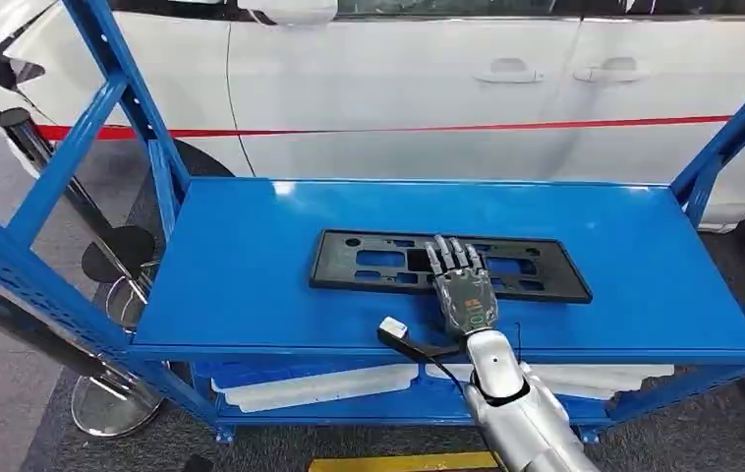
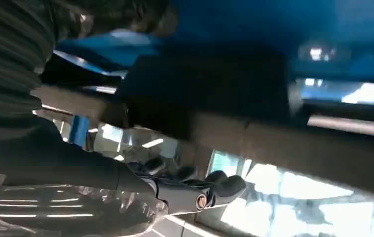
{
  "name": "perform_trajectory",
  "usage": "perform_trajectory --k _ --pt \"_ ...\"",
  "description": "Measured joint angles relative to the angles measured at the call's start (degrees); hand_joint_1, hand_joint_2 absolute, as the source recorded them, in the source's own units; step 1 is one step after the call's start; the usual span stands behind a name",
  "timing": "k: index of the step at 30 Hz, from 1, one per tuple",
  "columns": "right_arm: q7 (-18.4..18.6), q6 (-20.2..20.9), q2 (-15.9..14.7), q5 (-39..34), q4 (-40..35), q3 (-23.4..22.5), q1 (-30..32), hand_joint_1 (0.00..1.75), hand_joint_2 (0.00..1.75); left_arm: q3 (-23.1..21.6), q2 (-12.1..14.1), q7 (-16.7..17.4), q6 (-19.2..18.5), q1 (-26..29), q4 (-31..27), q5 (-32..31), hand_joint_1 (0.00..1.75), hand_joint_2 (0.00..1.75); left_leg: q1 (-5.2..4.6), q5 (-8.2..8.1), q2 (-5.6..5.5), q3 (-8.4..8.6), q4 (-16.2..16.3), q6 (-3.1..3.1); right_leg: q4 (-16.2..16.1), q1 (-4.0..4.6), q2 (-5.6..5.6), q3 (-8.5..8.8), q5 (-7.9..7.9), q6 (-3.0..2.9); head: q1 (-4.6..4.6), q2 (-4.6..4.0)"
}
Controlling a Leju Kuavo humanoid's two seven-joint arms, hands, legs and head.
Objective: Take the parts from the cabinet and place them on the table.
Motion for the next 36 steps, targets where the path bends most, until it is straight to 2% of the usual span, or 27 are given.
perform_trajectory --k 1,2,3,4,7,8,9,11,12,13,14,15,17,18,19,20,22,23,24,27,28,30,32,33,34,35,36 --pt "-0.13 0.07 -0.07 0.0 0.24 -0.13 0.15 1.75 1.75 0.07 0.02 0.0 -0.02 0.06 0.0 -0.02 0.0 0.0 -0.14 0.09 0.07 -0.29 0.02 0.13 5.87 -0.02 0.0 -2.75 -2.74 0.19 -0.02 0.0" --pt "-0.24 0.05 -0.11 0.0 0.35 -0.26 0.3 1.75 1.75 0.13 0.02 0.0 -0.07 0.13 0.0 -0.09 0.0 0.0 -0.27 0.13 0.11 -0.51 0.07 0.19 10.18 0.0 0.0 -4.82 -4.27 0.27 -0.02 0.0" --pt "-0.26 0.0 -0.13 0.0 0.42 -0.37 0.45 1.75 1.75 0.24 0.02 0.0 -0.09 0.18 0.0 -0.11 0.0 0.0 -0.37 0.15 0.12 -0.58 0.09 0.2 11.87 0.01 0.0 -5.6 -4.33 0.24 0.0 0.0" --pt "-0.42 0.0 -0.13 0.0 0.53 -0.5 0.65 1.75 1.75 0.37 0.02 0.0 -0.15 0.23 0.0 -0.13 0.0 0.0 -0.41 0.15 0.12 -0.56 0.11 0.19 10.69 0.03 0.0 -4.92 -3.03 0.11 0.0 0.0" --pt "-0.96 0.09 -0.13 0.0 0.66 -0.88 0.67 1.75 1.75 0.44 -0.09 0.02 -0.15 0.2 0.0 -0.15 0.0 0.0 -0.56 0.11 -0.01 -0.31 0.19 0.01 -4.54 0.17 0.02 3.18 4.24 -1.03 0.0 0.0" --pt "-1.03 0.09 -0.15 0.0 0.66 -0.98 0.59 1.75 1.75 0.44 -0.33 0.02 -0.15 0.21 0.0 -0.15 0.0 0.0 -0.57 0.13 0.03 -0.43 0.22 -0.16 -6.96 0.41 0.01 4.2 3.52 -1.47 -0.02 0.0" --pt "-1.14 0.09 -0.15 0.0 0.68 -1.03 0.61 1.75 1.75 0.46 -0.39 0.02 -0.15 0.13 0.0 -0.15 0.0 0.0 -0.92 0.11 -0.07 -0.59 0.38 -0.64 -7.28 0.67 -0.11 4.05 4.15 -1.42 -0.02 0.0" --pt "-1.25 0.46 -0.15 0.0 0.74 -1.18 0.64 1.75 1.75 0.5 -0.41 0.0 -0.15 0.16 0.0 -0.15 0.0 0.0 -0.66 0.32 -0.07 -0.61 0.07 -1.26 -7.06 0.92 -0.16 3.86 4.09 -1.67 -0.02 0.0" --pt "-1.29 0.61 -0.13 0.0 0.74 -1.33 0.58 1.75 1.75 0.5 -0.42 0.0 -0.2 0.16 0.0 -0.15 0.0 0.0 -0.79 0.39 -0.08 -0.53 -0.04 -1.63 -7.37 0.83 -0.17 3.92 4.27 -1.93 -0.04 0.0" --pt "-1.36 0.74 -0.02 0.0 0.74 -1.33 0.57 1.75 1.75 0.53 -0.39 -0.02 -0.2 0.15 0.0 -0.15 0.0 0.0 -0.57 -0.15 -0.16 -0.85 0.47 -1.86 -7.97 0.13 -0.43 4.26 4.68 -2.4 -0.02 0.0" --pt "-1.4 0.83 0.04 0.0 0.77 -1.38 0.51 1.75 1.75 0.53 -0.39 -0.07 -0.2 0.15 0.0 -0.15 0.0 0.0 -0.64 -1.58 -0.13 -1.42 2.25 -2.05 -8.12 0.13 -0.56 4.35 4.69 -2.72 -0.04 0.0" --pt "-1.4 0.94 0.02 0.0 0.79 -1.47 0.5 1.75 1.75 0.55 -0.46 -0.07 -0.24 0.13 0.0 -0.17 0.0 0.0 -0.54 -4.0 -0.13 -3.23 6.26 -2.25 -8.12 0.13 -0.72 4.31 4.7 -3.06 -0.07 0.0" --pt "-1.4 0.94 0.04 0.0 0.85 -1.49 0.54 1.75 1.75 0.55 -0.48 -0.07 -0.24 0.28 0.0 -0.18 0.0 0.0 -0.37 -7.91 -0.13 -7.36 15.2 -2.67 -8.08 0.24 -0.78 4.21 4.69 -3.09 -0.04 0.0" --pt "-1.4 0.96 0.04 0.0 0.9 -1.51 0.55 1.75 1.75 0.57 -0.48 -0.07 -0.24 0.35 0.0 -0.18 0.0 0.0 -0.35 -8.42 -0.13 -8.72 18.06 -2.82 -8.02 0.25 -0.79 4.19 4.69 -3.09 -0.04 0.0" --pt "-1.4 0.96 0.02 0.0 0.94 -1.53 0.54 1.75 1.75 0.59 -0.46 -0.07 -0.24 0.42 0.0 -0.17 0.0 0.0 -0.28 -7.5 -0.1 -8.67 17.88 -2.92 -7.99 0.23 -0.78 4.24 4.68 -3.07 -0.04 0.0" --pt "-1.4 0.96 0.02 0.0 0.96 -1.62 0.54 1.75 1.75 0.61 -0.46 -0.07 -0.24 0.42 0.0 -0.17 0.0 0.0 -0.18 -5.44 -0.09 -7.44 15.07 -2.95 -7.93 0.18 -0.76 4.3 4.61 -2.98 -0.04 0.0" --pt "-1.4 0.96 0.02 0.0 0.98 -1.71 0.52 1.75 1.75 0.81 -0.39 -0.07 -0.24 0.35 0.0 -0.17 0.0 0.0 -0.03 -0.05 -0.02 -2.08 4.34 -2.9 -7.51 0.03 -0.65 4.43 4.32 -2.54 -0.04 0.0" --pt "-1.4 0.96 0.02 -0.02 0.98 -1.75 0.53 1.75 1.75 0.88 -0.42 -0.07 -0.26 0.31 0.0 -0.17 0.0 0.0 -0.01 -0.39 0.01 -0.53 1.02 -2.82 -7.24 0.14 -0.61 4.3 4.1 -2.18 -0.04 0.0" --pt "-1.38 1.01 0.02 -0.02 1.01 -1.84 0.47 1.75 1.75 0.9 -0.44 -0.09 -0.31 0.22 0.0 -0.2 0.0 0.0 -0.36 -0.38 -0.21 -0.34 0.51 -2.31 -6.8 0.51 -0.41 4.0 3.96 -1.82 -0.04 0.0" --pt "-2.18 0.96 0.02 -0.33 1.07 -2.49 0.5 1.75 1.75 0.98 -0.44 -0.11 -0.33 0.37 0.0 -0.2 0.0 0.0 -0.57 -0.28 -0.19 -0.58 0.68 -1.42 -7.3 0.43 -0.34 4.06 4.37 -0.97 -0.04 0.0" --pt "-3.04 0.81 0.02 -0.88 1.07 -2.93 0.52 1.75 1.75 1.01 -0.5 -0.15 -0.33 0.33 0.0 -0.33 0.0 0.0 -0.17 0.18 -0.1 -0.39 0.07 -0.74 -7.0 0.25 -0.26 3.94 4.01 -0.5 -0.04 0.0" --pt "-7.28 -0.22 0.34 -5.24 0.49 -3.76 0.91 1.75 1.75 1.22 -0.57 -0.26 -0.31 0.3 0.0 -0.66 0.0 0.0 -0.18 0.33 0.05 -0.45 0.01 -0.15 -2.78 0.11 -0.26 2.17 0.79 -0.23 -0.02 0.0" --pt "-15.8 -0.62 1.15 -16.02 -2.47 -4.59 2.95 1.75 1.75 1.7 -0.61 -0.46 -0.13 0.42 0.0 -0.68 0.0 0.0 -0.23 0.33 0.17 -0.63 0.05 -0.03 6.8 0.06 -0.27 -2.37 -3.86 -0.01 -0.02 0.0" --pt "-19.71 -0.2 1.68 -21.92 -5.06 -4.61 4.59 1.75 1.75 1.99 -0.66 -0.66 -0.02 0.55 0.0 -0.68 0.0 0.0 -0.23 0.33 0.17 -0.68 0.09 -0.04 10.21 0.06 -0.28 -4.02 -4.88 0.03 -0.02 0.0" --pt "-22.99 0.66 2.3 -27.33 -8.19 -4.55 6.09 1.75 1.75 2.33 -0.7 -0.96 0.07 0.73 0.0 -0.57 0.0 0.0 -0.22 0.29 0.19 -0.65 0.11 -0.06 11.19 0.05 -0.28 -4.53 -4.57 0.0 -0.02 0.0" --pt "-26.55 1.71 3.39 -34.62 -13.24 -4.13 7.64 1.75 1.75 2.69 -0.85 -1.2 0.11 0.97 0.0 -0.46 0.0 0.0 -0.21 0.18 0.2 -0.5 0.13 -0.12 9.14 0.01 -0.3 -3.55 -2.66 -0.1 -0.02 0.0" --pt "-27.28 2.72 4.19 -39.78 -18.65 -3.31 8.69 1.75 1.75 3.12 -1.0 -1.4 0.2 1.11 0.0 -0.33 0.0 0.0 -0.2 0.06 0.25 -0.27 0.15 -0.27 4.78 0.01 -0.3 -1.3 -0.02 -0.31 -0.02 0.0"
